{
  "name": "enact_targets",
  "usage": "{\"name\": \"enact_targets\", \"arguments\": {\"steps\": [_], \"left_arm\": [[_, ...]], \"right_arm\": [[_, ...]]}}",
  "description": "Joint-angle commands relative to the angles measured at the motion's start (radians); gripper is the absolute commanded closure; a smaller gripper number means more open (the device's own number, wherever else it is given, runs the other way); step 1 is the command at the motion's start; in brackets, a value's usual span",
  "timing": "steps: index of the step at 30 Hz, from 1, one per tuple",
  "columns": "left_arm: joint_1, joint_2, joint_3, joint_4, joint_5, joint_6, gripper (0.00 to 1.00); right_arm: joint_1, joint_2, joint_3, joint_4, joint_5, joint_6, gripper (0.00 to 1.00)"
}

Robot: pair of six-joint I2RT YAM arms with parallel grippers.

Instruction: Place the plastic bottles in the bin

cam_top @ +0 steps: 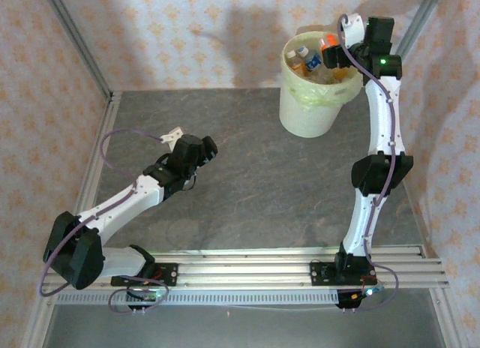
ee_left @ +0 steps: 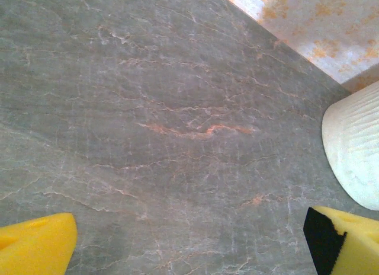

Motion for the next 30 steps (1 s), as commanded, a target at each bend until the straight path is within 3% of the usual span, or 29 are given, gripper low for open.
{"name": "enact_targets", "arguments": {"steps": [1, 9, 11, 17, 24, 30], "left_arm": [[0.009, -0.024, -0.014, -0.032, -0.046, -0.014, 0.00], [0.010, -0.036, -0.029, -0.010, -0.051, -0.007, 0.00], [0.013, -0.057, -0.044, 0.000, -0.071, 0.003, 0.00], [0.051, -0.163, -0.072, -0.037, -0.149, 0.104, 0.00], [0.158, -0.281, -0.112, -0.100, -0.341, 0.316, 0.00], [0.282, -0.263, -0.243, 0.127, -0.370, 0.601, 0.00]], "right_arm": [[-0.004, -0.045, 0.034, 0.035, 0.047, 0.017, 0.11], [-0.004, -0.189, -0.110, 0.084, 0.053, 0.150, 0.07], [-0.004, -0.263, -0.206, 0.136, 0.068, 0.218, 0.01], [-0.004, -0.556, -0.740, 0.487, 0.120, 0.311, 0.01], [-0.004, -0.867, -1.237, 0.667, 0.264, 0.458, 0.01], [-0.004, -1.017, -1.607, 0.722, 0.459, 0.617, 0.01]]}}
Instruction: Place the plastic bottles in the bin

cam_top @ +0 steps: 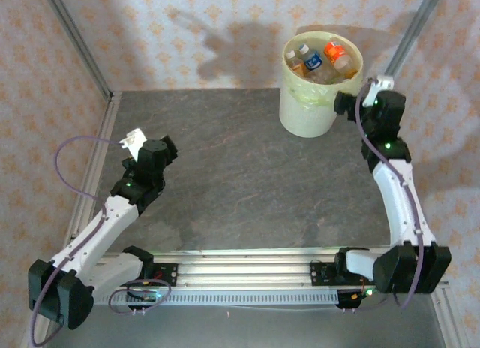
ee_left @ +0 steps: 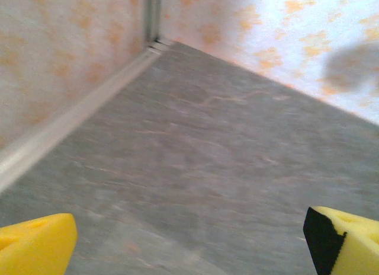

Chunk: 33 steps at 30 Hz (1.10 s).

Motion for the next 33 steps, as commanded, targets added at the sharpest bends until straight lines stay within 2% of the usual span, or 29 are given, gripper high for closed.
{"name": "enact_targets", "arguments": {"steps": [1, 5, 7, 9, 12, 14, 18, 21, 22, 24, 27, 28, 30, 33], "left_arm": [[0.062, 0.042, -0.079, 0.134, -0.043, 0.197, 0.00], [0.145, 0.154, -0.108, 0.218, 0.046, 0.228, 0.00], [0.164, 0.220, -0.120, 0.288, 0.069, 0.252, 0.00], [0.174, 0.280, -0.123, 0.355, 0.104, 0.272, 0.00], [0.178, 0.366, -0.108, 0.433, 0.131, 0.295, 0.00], [0.179, 0.410, -0.109, 0.500, 0.129, 0.310, 0.00], [0.183, 0.426, -0.144, 0.632, 0.054, 0.317, 0.00], [0.195, 0.437, -0.199, 0.744, 0.110, 0.332, 0.00], [0.194, 0.429, -0.213, 0.753, 0.151, 0.343, 0.00], [0.195, 0.431, -0.255, 0.832, 0.200, 0.368, 0.00], [0.194, 0.460, -0.270, 0.886, 0.241, 0.385, 0.00], [0.186, 0.498, -0.289, 0.972, 0.247, 0.410, 0.00], [0.174, 0.490, -0.278, 0.931, 0.235, 0.410, 0.00], [0.176, 0.497, -0.285, 0.957, 0.235, 0.414, 0.00]], "right_arm": [[-0.004, -0.024, -0.163, 0.098, 0.166, 0.137, 0.01], [-0.004, 0.020, -0.331, 0.147, 0.190, 0.160, 0.01], [-0.004, 0.057, -0.440, 0.297, 0.187, 0.150, 0.01], [-0.004, 0.118, -0.525, 0.489, 0.114, 0.100, 0.01], [-0.004, 0.200, -0.555, 0.587, 0.054, 0.096, 0.01], [-0.004, 0.236, -0.565, 0.657, 0.046, 0.098, 0.01], [-0.004, 0.277, -0.603, 0.792, 0.035, 0.067, 0.01], [0.007, 0.408, -0.699, 1.111, -0.016, 0.036, 0.01], [0.008, 0.406, -0.694, 1.102, -0.022, 0.033, 0.01], [0.019, 0.369, -0.626, 0.912, 0.019, 0.029, 0.01], [0.046, 0.385, -0.602, 0.882, 0.068, 0.017, 0.01], [0.047, 0.391, -0.608, 0.907, 0.067, 0.018, 0.01], [0.047, 0.387, -0.603, 0.890, 0.069, 0.017, 0.01], [0.047, 0.389, -0.605, 0.894, 0.067, 0.016, 0.01]]}}
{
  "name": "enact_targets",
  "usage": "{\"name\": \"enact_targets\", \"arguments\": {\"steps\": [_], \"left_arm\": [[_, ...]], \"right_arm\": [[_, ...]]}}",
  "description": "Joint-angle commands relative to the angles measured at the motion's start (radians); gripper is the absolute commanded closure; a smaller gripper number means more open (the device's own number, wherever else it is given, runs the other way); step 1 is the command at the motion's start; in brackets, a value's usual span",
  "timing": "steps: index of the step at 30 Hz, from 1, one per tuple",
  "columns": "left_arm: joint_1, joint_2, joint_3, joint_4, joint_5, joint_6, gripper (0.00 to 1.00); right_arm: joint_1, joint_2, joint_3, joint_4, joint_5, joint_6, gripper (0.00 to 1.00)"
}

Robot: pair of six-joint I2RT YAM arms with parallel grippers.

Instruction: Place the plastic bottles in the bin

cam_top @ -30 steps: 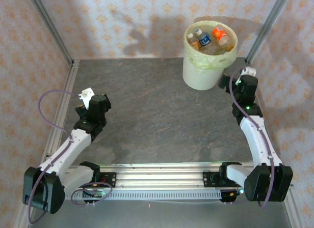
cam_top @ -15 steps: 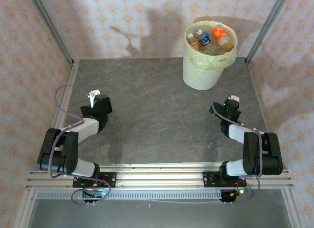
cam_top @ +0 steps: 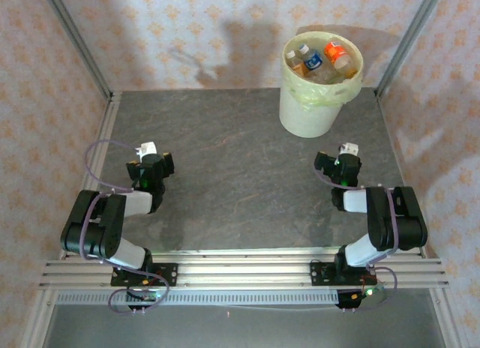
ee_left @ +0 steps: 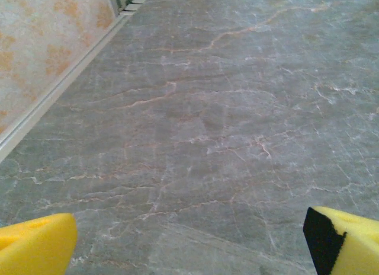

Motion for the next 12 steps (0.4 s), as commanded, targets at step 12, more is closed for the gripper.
{"name": "enact_targets", "arguments": {"steps": [12], "left_arm": [[-0.002, -0.001, -0.004, 0.082, 0.014, 0.023, 0.00]], "right_arm": [[0.002, -0.001, 0.018, 0.018, 0.020, -0.020, 0.01]]}}
